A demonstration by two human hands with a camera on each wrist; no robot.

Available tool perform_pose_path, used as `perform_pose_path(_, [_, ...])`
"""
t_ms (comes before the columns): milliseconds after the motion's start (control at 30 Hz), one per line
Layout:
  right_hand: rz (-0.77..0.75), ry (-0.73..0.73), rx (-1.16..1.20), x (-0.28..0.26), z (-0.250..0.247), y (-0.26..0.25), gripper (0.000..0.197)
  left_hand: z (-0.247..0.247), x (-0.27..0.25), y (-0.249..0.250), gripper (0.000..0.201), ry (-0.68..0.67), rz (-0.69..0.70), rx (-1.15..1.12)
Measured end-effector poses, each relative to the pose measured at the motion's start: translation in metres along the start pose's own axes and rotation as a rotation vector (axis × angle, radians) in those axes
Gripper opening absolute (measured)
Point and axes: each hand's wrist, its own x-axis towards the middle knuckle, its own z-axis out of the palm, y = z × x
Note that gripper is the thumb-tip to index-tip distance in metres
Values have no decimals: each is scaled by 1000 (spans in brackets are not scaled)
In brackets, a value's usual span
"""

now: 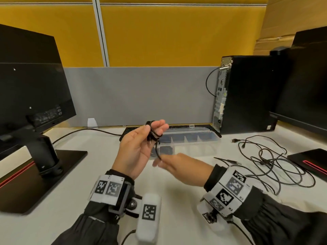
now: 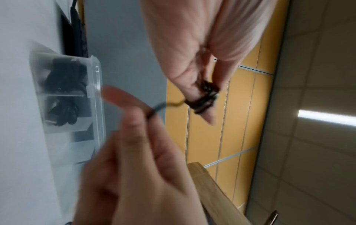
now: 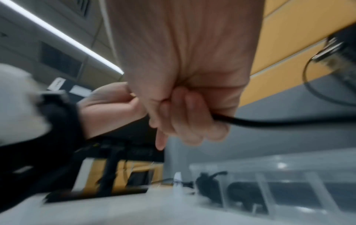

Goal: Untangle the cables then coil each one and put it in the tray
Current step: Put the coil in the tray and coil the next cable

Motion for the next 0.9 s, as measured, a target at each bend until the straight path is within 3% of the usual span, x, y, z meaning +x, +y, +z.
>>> perform_pose_path(100, [-22,-61,-212,-15,0,-12,33,-10,7,-2,28,115,52,197])
perform_pose_path(200, [-27,164,-364,-27,-22,-19,27,-17,10,-4,32,132,46,500])
perform_pose_path(300, [-18,548,-275,-25,-49,-15,30,-9,5,-5,37,-50,-116,573])
perform_pose_path(367, [-21,668,-165,-15,-56,-7,33,1,-1,-5,39,-196,-177,454])
perform_pose_path(433, [-32,609,6,0,-52,5,26,8,-6,-5,27,-288,-144,388])
perform_pose_path(500, [-13,441,184,11,-44,12,30,9,-8,-6,17,-282,-88,361])
perform_pose_path(633, [100,30,105,5,-25,17,34,3,-3,-3,15,-10,27,214])
perform_pose_path(733, [70,-141,-7,-14,-13,11,34,-3,5,-1,15,179,123,248])
perform_pose_path(800, [13,-121,-89,-27,-17,-3,30,-5,6,-4,12,228,183,477])
perform_pose_path(900, [-101,209,-240,-30,-38,-21,26,-5,3,-13,20,114,222,852])
